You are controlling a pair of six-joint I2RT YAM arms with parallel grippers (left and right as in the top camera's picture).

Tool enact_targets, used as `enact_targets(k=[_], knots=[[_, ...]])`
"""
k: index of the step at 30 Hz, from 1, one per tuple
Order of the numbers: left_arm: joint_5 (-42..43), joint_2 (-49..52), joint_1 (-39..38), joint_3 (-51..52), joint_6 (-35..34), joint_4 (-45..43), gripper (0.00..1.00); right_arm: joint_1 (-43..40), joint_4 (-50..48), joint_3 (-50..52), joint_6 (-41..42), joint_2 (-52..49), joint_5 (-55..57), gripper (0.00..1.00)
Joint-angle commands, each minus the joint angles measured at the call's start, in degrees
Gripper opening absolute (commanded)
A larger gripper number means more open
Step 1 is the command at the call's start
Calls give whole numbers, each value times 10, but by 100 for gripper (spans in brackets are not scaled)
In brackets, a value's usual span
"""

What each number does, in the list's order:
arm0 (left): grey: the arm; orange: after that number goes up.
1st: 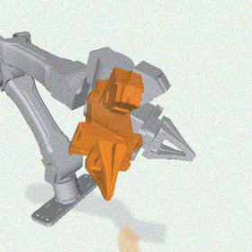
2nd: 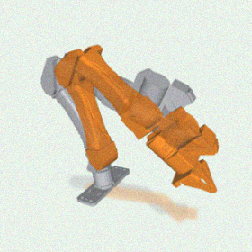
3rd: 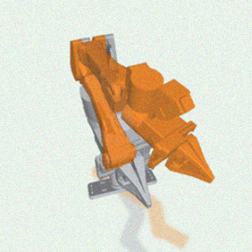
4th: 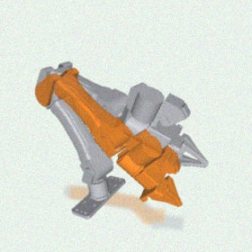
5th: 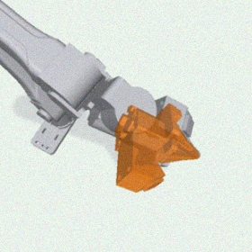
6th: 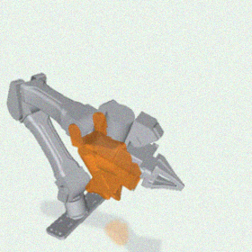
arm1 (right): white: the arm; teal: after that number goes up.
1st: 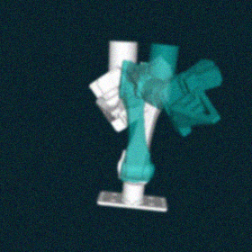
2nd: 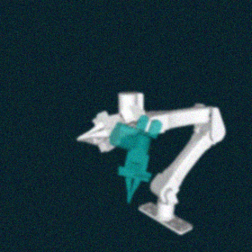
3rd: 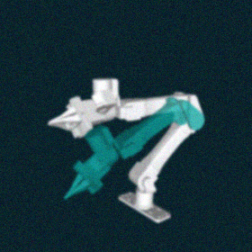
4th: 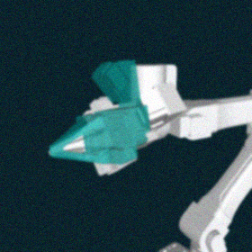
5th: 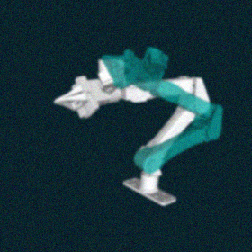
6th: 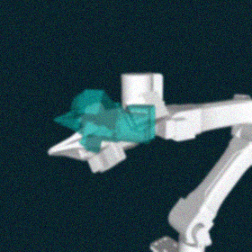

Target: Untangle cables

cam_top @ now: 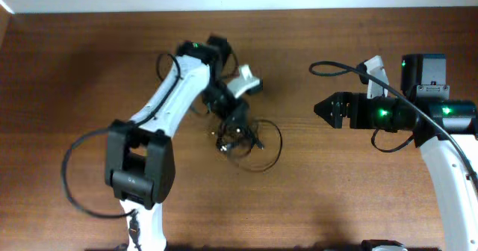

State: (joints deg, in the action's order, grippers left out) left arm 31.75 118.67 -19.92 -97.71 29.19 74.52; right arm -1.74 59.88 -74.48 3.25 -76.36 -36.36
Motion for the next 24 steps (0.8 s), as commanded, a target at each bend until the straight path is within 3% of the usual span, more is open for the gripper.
enact_targets(k=[1,5,9,12,15,24], knots=[[18,-4,6,-217,-80,73,0,-2,-2,-10,2,-2,-9,99],[19,-4,6,-396,-156,110,0,-2,-19,-10,8,-2,-17,100],[19,-4,6,-488,-233,111,0,-1,-114,-10,126,-2,-59,89],[19,-4,6,-495,-265,102,0,31,-169,-10,220,-3,-42,81],[19,-4,6,-495,-290,86,0,90,-180,-10,351,-22,24,67],[17,-4,6,-497,-327,52,0,187,-289,-10,392,-127,28,66]])
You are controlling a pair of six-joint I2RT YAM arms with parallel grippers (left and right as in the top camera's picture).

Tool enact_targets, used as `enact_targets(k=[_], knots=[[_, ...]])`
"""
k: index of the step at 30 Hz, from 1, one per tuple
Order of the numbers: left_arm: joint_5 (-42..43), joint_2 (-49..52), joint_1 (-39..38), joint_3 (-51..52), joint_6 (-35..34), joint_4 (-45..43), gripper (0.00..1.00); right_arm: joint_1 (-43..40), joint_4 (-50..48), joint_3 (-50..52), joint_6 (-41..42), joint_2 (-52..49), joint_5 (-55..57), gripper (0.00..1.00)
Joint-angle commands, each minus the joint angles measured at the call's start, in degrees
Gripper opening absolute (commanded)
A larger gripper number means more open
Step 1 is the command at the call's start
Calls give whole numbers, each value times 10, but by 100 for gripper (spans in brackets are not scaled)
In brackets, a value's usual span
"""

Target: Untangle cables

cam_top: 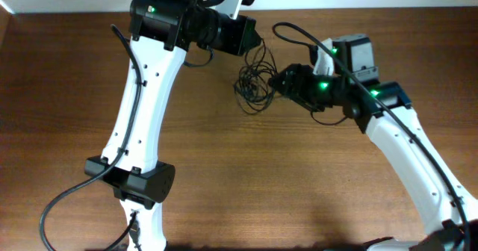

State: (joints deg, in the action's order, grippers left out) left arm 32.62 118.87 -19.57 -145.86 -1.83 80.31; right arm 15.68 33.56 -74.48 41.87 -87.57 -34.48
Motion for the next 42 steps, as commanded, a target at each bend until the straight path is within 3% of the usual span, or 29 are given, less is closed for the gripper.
enact_targets(k=[1,8,16,22,31,34,39,42], knots=[[9,-6,2,-17,-17,-6,0,14,-31,-10,6,-19,9,66],[9,-44,18,-45,-17,-6,0,16,-27,-10,-38,-61,43,66],[11,-140,54,-61,-65,-53,0,39,-50,-10,-69,-65,33,66],[28,-141,54,-61,-65,-47,0,81,-96,-10,-91,-68,48,67],[26,-141,54,-61,-65,-44,0,140,-59,-10,-115,-104,30,66],[25,-141,54,-61,-64,-44,0,139,-59,-10,-115,-104,30,58],[26,-141,54,-61,-65,-44,0,139,-59,-8,-115,-120,30,55],[26,-141,54,-61,-64,-44,0,139,-64,-8,-115,-155,33,38]])
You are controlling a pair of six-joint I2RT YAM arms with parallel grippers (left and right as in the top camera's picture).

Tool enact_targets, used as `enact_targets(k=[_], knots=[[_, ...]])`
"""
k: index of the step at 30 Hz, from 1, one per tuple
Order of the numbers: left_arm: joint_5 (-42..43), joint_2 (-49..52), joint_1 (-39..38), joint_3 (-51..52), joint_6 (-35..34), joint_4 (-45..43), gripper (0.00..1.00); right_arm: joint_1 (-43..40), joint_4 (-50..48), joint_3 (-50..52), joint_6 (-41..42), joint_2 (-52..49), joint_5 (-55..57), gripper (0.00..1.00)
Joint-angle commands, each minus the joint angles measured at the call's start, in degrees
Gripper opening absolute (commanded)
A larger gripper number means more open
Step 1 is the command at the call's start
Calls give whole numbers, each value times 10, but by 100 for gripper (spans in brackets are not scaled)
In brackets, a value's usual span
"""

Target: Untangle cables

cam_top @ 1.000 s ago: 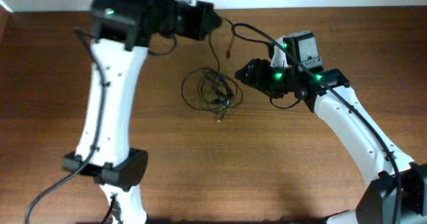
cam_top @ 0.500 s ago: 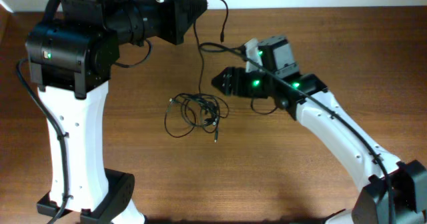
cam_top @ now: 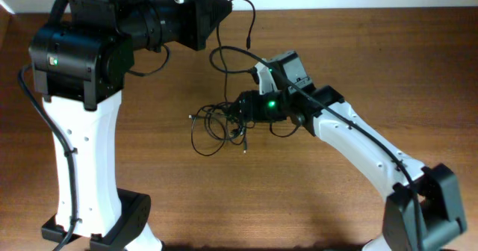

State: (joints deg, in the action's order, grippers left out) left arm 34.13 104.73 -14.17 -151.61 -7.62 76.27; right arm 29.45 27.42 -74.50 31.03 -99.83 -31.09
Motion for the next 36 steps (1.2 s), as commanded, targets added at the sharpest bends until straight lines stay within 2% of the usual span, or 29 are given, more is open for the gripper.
enact_targets(k=[1,3,4,6,8,10,13,19,22,26,29,31,36], knots=[[10,0,0,-3,-7,-4,0,2,-7,-8,-6,-44,-1,29],[0,0,0,-3,-5,-3,0,2,-19,-8,-7,-58,9,8],[-10,0,0,-3,-5,-2,0,2,-22,-8,-8,-57,27,4],[-55,0,0,-3,-5,7,0,-7,-31,-9,-9,-43,34,4],[-138,0,0,-3,-5,26,0,-22,-31,-10,-8,-12,45,4],[-238,0,13,-3,-8,51,0,-56,-27,-10,-8,59,66,4],[-301,0,69,-3,-24,76,0,-141,-5,-10,-8,187,68,4],[-310,4,144,-3,-24,104,0,-294,53,-10,10,398,67,4],[-310,4,151,-3,-24,107,0,-358,80,-10,25,440,58,4],[-345,4,151,-3,-20,117,0,-460,110,-10,40,436,-31,4],[-318,4,151,-3,-20,121,0,-509,112,-10,39,415,-113,4],[-278,4,150,-3,-19,120,0,-507,134,-10,28,391,-131,4],[-261,7,96,-2,-9,121,0,-501,163,-10,-8,344,-146,4]])
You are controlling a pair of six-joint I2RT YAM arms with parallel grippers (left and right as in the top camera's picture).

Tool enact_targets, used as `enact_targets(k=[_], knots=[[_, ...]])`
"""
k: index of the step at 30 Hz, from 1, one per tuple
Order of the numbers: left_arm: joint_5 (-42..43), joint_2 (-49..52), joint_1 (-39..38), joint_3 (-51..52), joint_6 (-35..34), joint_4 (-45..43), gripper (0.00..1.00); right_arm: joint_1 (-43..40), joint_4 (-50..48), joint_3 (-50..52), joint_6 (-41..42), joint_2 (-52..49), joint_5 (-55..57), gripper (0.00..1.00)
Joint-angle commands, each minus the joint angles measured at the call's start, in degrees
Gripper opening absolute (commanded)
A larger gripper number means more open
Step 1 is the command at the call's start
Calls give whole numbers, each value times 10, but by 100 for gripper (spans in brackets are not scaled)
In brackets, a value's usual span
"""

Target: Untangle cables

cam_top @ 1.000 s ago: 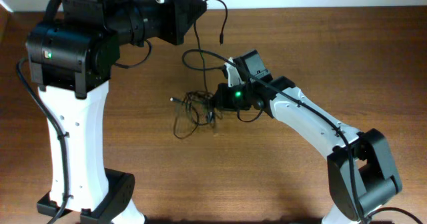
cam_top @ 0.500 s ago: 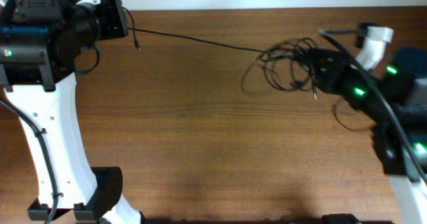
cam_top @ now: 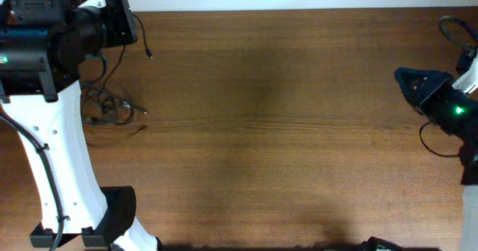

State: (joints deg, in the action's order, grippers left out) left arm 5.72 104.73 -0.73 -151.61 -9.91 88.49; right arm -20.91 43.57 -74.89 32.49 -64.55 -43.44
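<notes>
The tangle of thin black cables lies on the wooden table at the far left. My left gripper is lifted high above it at the top left. It is shut on a cable that runs down to the tangle, and a loose end dangles beside it. My right gripper is at the far right edge, far from the cables, with nothing in it. Its fingers form one dark point, so the gap cannot be judged.
The white left arm column and its black base fill the lower left. The right arm's own lead loops at the top right. A pale wall runs along the table's far edge.
The tangle has gone from mid-table to the far left under the left arm. My right gripper has left it and drawn back to the far right edge. The left gripper has moved further left.
The left gripper was down on the tangle at mid-table with the right one apart. Then both met at the lifted tangle near the far edge. Then the left was high with one cable and the right at the bundle. Now the bundle lies far left and the right is withdrawn.
</notes>
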Motion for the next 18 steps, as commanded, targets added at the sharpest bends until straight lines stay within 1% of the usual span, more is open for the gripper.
enact_targets(k=[1,5,6,7,8,11,13,14,15,16,17,18], knots=[[23,10,-67,-2,15,-1,0,3,2,-7,-23,-15,-23,4],[75,36,-159,-2,38,-13,0,3,2,-7,-30,-18,-23,4],[97,42,-176,-2,38,-21,0,3,4,-7,-36,-18,-23,4],[143,49,-195,-2,51,-38,0,3,7,-7,-38,-18,-23,4],[171,53,-207,-2,62,-50,0,3,7,-7,-38,-18,-23,4],[177,67,-231,-2,63,-56,0,3,6,-7,-38,-18,-23,4],[228,89,-245,-2,63,-58,0,3,6,-7,-38,-18,-20,4],[232,102,-252,-2,63,-61,6,3,6,-7,-38,-18,-20,4],[224,112,-254,-2,63,-62,47,3,7,-7,-38,-18,-20,4],[198,119,-254,-2,63,-62,78,3,8,-7,-38,-18,-20,4],[166,123,-254,-2,63,-61,100,3,11,-7,-39,-18,-20,4],[123,123,-254,-3,63,-59,99,3,13,-7,-43,-18,-20,5]])
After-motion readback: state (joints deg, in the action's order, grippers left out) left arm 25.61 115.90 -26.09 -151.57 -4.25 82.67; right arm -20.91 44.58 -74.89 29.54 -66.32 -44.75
